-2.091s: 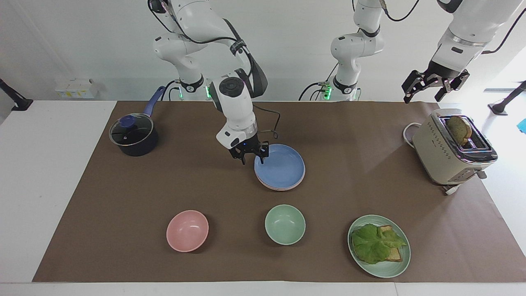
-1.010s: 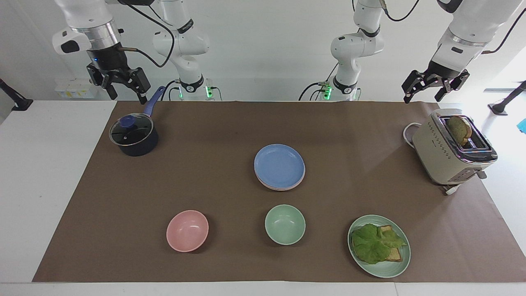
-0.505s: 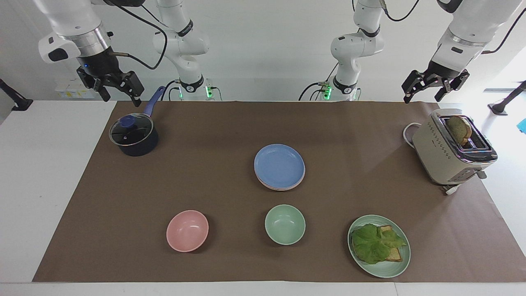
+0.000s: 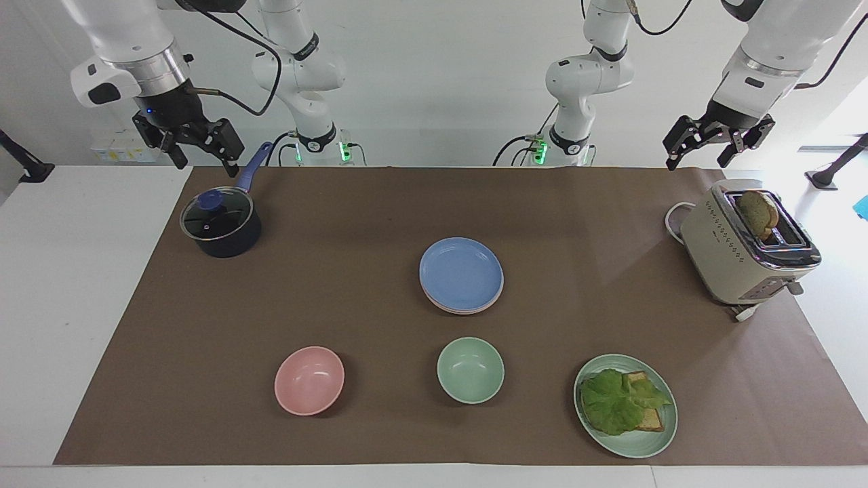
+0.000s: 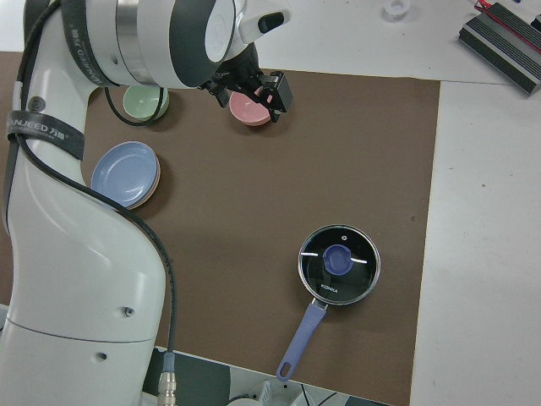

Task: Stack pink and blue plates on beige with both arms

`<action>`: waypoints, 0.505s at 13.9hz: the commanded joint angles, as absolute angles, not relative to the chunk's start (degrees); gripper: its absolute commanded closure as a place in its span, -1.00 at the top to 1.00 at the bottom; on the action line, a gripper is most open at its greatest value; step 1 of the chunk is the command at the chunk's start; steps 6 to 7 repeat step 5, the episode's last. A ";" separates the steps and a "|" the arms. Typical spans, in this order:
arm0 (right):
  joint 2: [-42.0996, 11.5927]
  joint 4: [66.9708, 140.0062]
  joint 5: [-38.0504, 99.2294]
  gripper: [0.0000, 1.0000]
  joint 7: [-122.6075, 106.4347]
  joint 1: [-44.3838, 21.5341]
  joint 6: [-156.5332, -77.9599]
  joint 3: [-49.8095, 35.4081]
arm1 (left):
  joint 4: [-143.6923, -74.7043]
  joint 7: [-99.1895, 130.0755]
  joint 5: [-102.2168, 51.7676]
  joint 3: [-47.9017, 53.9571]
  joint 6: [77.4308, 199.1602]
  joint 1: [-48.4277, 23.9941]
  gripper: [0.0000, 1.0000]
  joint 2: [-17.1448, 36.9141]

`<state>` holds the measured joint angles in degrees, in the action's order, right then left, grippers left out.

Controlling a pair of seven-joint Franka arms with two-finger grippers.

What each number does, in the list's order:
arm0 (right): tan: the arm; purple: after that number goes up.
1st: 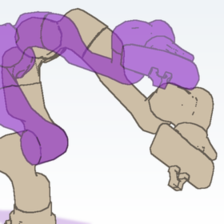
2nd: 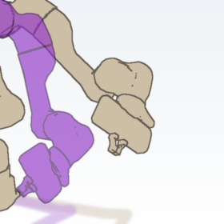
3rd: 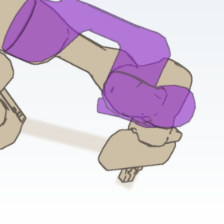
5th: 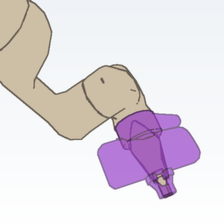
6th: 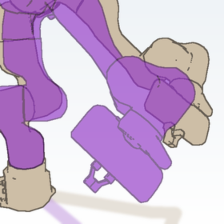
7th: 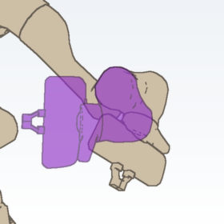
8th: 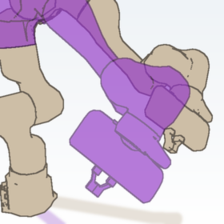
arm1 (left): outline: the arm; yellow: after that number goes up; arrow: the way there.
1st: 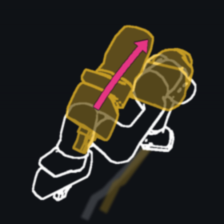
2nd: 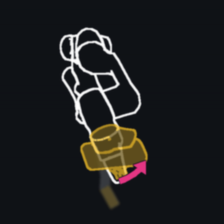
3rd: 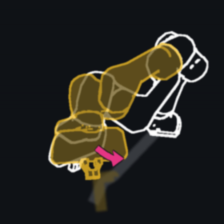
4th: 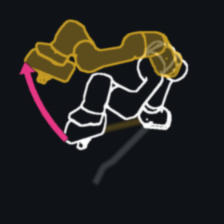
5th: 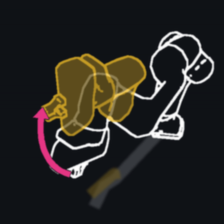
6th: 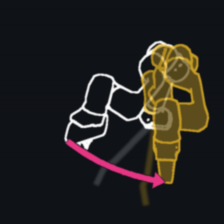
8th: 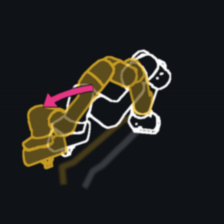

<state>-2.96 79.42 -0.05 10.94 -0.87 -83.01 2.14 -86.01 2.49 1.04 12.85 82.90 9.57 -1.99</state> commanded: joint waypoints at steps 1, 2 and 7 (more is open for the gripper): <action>-2.02 80.33 0.09 1.00 7.75 -0.62 -82.35 1.85 | -85.96 2.02 1.58 13.10 82.09 10.11 1.00 -2.37; -2.02 80.42 0.09 1.00 6.26 -0.62 -82.35 1.93 | -86.04 1.93 1.58 13.10 82.09 10.11 1.00 -2.37; -2.02 80.42 0.09 1.00 4.75 -0.70 -82.71 1.76 | -86.04 1.93 1.58 13.10 82.09 10.11 1.00 -2.37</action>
